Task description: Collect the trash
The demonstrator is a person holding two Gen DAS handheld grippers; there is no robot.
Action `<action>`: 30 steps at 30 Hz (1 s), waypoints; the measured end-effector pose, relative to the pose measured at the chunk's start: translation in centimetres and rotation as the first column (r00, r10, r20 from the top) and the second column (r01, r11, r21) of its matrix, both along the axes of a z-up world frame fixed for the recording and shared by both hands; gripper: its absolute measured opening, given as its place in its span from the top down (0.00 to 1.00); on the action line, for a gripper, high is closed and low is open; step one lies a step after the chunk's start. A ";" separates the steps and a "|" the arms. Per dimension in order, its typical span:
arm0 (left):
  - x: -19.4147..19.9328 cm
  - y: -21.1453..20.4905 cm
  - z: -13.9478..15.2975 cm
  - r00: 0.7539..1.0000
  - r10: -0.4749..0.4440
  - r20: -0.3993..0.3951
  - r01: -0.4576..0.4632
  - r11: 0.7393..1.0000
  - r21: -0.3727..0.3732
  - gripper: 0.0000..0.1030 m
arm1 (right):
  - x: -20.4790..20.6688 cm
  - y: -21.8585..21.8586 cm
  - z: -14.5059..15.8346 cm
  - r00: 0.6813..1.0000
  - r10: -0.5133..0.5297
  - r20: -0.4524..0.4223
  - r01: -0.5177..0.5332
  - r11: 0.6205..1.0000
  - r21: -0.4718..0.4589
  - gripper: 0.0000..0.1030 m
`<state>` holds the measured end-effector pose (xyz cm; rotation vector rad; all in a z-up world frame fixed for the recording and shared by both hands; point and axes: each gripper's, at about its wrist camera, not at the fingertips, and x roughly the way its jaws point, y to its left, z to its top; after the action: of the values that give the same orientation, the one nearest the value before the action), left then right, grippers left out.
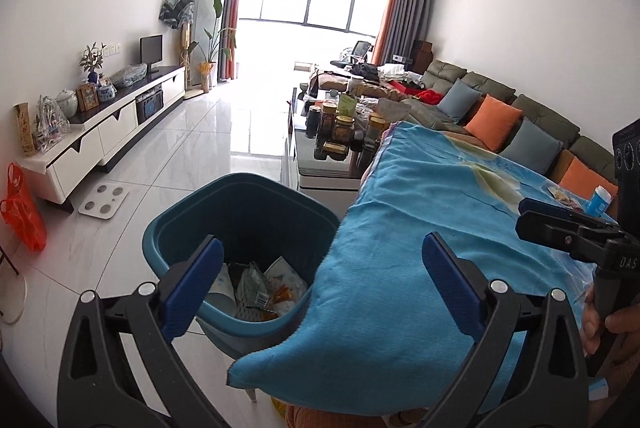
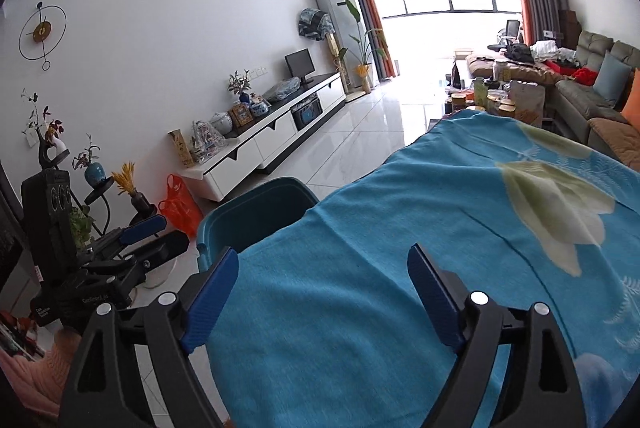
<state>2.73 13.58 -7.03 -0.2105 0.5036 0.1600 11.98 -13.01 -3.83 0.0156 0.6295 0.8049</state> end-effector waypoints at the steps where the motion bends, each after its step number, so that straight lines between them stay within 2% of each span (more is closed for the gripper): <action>1: -0.1 -0.6 0.2 1.000 -0.004 0.010 0.004 1.000 0.002 0.05 | -0.4 -1.2 0.0 0.999 -0.032 0.026 0.032 0.999 -0.004 0.11; 3: 0.1 -2.2 0.5 1.000 -0.013 0.028 0.013 1.000 0.007 0.05 | -1.6 -3.2 0.3 0.993 -0.094 0.076 0.094 0.996 0.008 0.07; 9: 0.8 -6.5 1.4 0.995 -0.060 0.084 0.056 0.997 0.050 0.05 | -4.1 -8.4 0.4 0.951 -0.256 0.174 0.258 0.966 0.009 0.07; 14: 1.3 -10.0 1.9 0.991 -0.090 0.099 0.080 0.992 0.099 0.05 | -6.2 -11.7 0.2 0.896 -0.373 0.240 0.379 0.925 0.021 0.07; 21: 1.3 -13.8 2.9 0.978 -0.137 0.158 0.116 0.984 0.138 0.05 | -8.4 -15.1 0.0 0.827 -0.491 0.272 0.500 0.865 0.041 0.07; 26: 0.9 -15.6 3.4 0.964 -0.173 0.200 0.148 0.980 0.136 0.05 | -9.7 -17.0 0.1 0.782 -0.556 0.281 0.564 0.824 0.061 0.07; 30: 0.5 -17.2 3.5 0.954 -0.193 0.229 0.156 0.973 0.169 0.05 | -10.5 -18.1 0.3 0.746 -0.596 0.297 0.602 0.794 0.083 0.07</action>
<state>3.23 -3.58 -3.50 -0.0374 0.2609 -0.0028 1.50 -31.08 -3.53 0.0716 0.2942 0.1580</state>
